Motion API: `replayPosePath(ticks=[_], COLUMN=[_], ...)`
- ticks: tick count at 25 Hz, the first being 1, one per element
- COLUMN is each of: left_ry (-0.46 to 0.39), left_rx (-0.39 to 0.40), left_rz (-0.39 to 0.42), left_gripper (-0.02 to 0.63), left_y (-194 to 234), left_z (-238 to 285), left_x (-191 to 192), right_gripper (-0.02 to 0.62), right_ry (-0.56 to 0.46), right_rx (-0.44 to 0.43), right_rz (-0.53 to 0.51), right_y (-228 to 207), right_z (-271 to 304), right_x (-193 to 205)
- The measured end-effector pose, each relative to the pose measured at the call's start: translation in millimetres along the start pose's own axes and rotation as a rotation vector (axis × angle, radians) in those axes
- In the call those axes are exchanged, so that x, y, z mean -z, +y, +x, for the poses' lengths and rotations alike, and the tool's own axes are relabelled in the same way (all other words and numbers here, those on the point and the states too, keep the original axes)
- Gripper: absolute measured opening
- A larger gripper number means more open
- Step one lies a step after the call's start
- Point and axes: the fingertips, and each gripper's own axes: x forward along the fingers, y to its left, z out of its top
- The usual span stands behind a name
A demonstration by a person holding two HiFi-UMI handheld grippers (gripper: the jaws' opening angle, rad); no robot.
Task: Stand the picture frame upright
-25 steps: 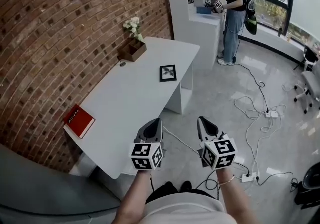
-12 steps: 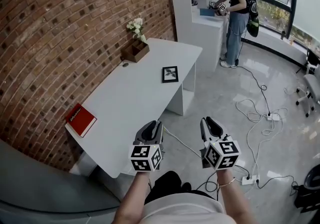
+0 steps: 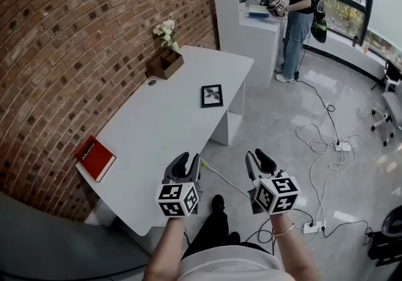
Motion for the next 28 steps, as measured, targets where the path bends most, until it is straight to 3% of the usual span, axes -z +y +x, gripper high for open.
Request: replayPosePath(ticks=[16, 28], left_ry=[0.025, 0.034], left_rx=[0.043, 0.076], left_rz=[-0.037, -0.043], left_gripper=[0.124, 0.123], left_y=[95.6, 123.5], left_z=[174.0, 236.9], left_x=[-42.2, -61.0], right_gripper=[0.096, 0.095], right_ry=[0.052, 0.081], right_rx=[0.068, 0.11], right_rz=[0.019, 0.027], right_y=[-46.2, -65.2], right_z=[178.8, 230.1], right_x=[-31.0, -38.5])
